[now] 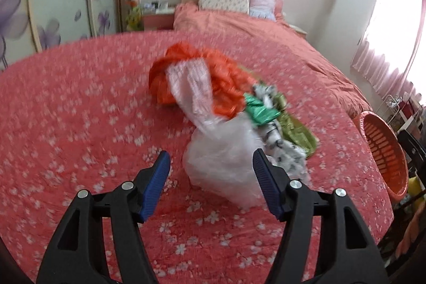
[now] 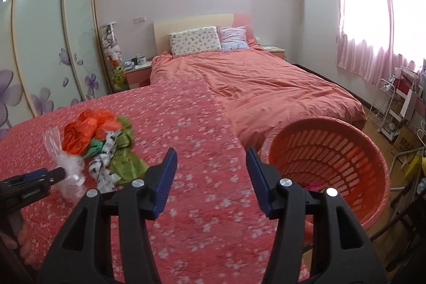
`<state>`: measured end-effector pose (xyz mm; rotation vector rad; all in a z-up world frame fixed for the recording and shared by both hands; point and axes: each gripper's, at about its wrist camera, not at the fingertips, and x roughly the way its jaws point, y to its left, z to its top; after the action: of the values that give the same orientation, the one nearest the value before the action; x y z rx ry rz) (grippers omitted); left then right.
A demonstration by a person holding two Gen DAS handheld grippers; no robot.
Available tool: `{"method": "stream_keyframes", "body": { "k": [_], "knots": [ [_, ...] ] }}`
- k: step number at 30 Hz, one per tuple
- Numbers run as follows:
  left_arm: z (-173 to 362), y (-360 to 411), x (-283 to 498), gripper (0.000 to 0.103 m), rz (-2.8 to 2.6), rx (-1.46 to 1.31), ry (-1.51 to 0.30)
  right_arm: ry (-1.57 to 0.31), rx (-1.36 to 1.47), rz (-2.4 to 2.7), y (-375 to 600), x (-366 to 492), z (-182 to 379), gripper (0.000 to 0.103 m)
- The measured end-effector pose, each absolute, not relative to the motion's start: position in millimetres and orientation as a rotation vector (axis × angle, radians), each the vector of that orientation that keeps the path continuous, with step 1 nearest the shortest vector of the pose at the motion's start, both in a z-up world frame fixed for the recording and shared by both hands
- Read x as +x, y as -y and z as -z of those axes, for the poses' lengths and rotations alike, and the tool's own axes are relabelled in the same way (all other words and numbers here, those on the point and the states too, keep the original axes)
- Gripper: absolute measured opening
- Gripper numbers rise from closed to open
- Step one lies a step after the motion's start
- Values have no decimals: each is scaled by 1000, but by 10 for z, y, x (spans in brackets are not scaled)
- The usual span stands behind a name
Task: Collect trash
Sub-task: 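Move both tools back to the remaining bags on the bed, then grasp a clear bag with the left tool while the right tool grasps the orange-red bag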
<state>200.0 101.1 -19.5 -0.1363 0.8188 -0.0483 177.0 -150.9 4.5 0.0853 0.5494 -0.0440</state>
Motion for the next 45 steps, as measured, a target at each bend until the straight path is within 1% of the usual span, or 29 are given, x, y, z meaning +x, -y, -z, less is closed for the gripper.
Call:
{"method": "stream_keyframes", "body": {
  "k": [2, 3, 4, 5, 7, 9, 10, 15, 21, 22, 29, 32, 39, 40, 41, 43, 44, 45],
  "knots": [
    [264, -1010, 2097, 64, 59, -164, -847, -556, 74, 38, 1455, 1774, -38, 53],
    [280, -1014, 2119, 61, 66, -175, -853, -560, 69, 34, 1425, 1784, -38, 53],
    [293, -1011, 2147, 53, 80, -192, -862, -562, 65, 32, 1399, 1787, -30, 53],
    [304, -1003, 2158, 49, 92, -200, -866, -565, 61, 28, 1360, 1795, -25, 53],
    [305, -961, 2157, 35, 96, -196, -858, -573, 57, 16, 1295, 1828, -17, 53],
    [283, -967, 2103, 29, 102, -190, -841, -579, 54, 4, 1218, 1860, 3, 53],
    [271, -988, 2064, 28, 101, -189, -834, -583, 52, -6, 1166, 1884, 6, 53],
    [139, -1258, 1852, 27, 59, -188, -773, -603, 41, -64, 900, 2008, 43, 53],
    [51, -1710, 1798, 27, -33, -224, -728, -638, 47, -156, 456, 2230, 88, 53],
    [48, -1800, 1811, 27, -53, -232, -724, -642, 51, -170, 390, 2280, 80, 52],
    [39, -2212, 1917, 27, -130, -259, -709, -656, 66, -277, -248, 2729, 17, 39],
    [34, -2341, 1962, 27, -142, -267, -708, -689, 89, -299, -408, 2940, 49, 36],
    [19, -2455, 2073, 27, -146, -271, -706, -760, 49, -300, -731, 3237, 233, 36],
    [19, -2455, 2083, 27, -145, -271, -706, -766, 35, -296, -756, 3249, 259, 32],
    [19, -2436, 2086, 27, -144, -270, -707, -777, 16, -291, -786, 3269, 299, 22],
    [15, -2431, 2093, 27, -140, -268, -708, -786, -2, -283, -793, 3286, 339, 12],
    [11, -2428, 2096, 27, -138, -265, -708, -780, -1, -285, -768, 3280, 334, 9],
    [13, -2415, 2089, 27, -136, -262, -707, -770, 3, -286, -740, 3264, 313, 8]
  ]
}}
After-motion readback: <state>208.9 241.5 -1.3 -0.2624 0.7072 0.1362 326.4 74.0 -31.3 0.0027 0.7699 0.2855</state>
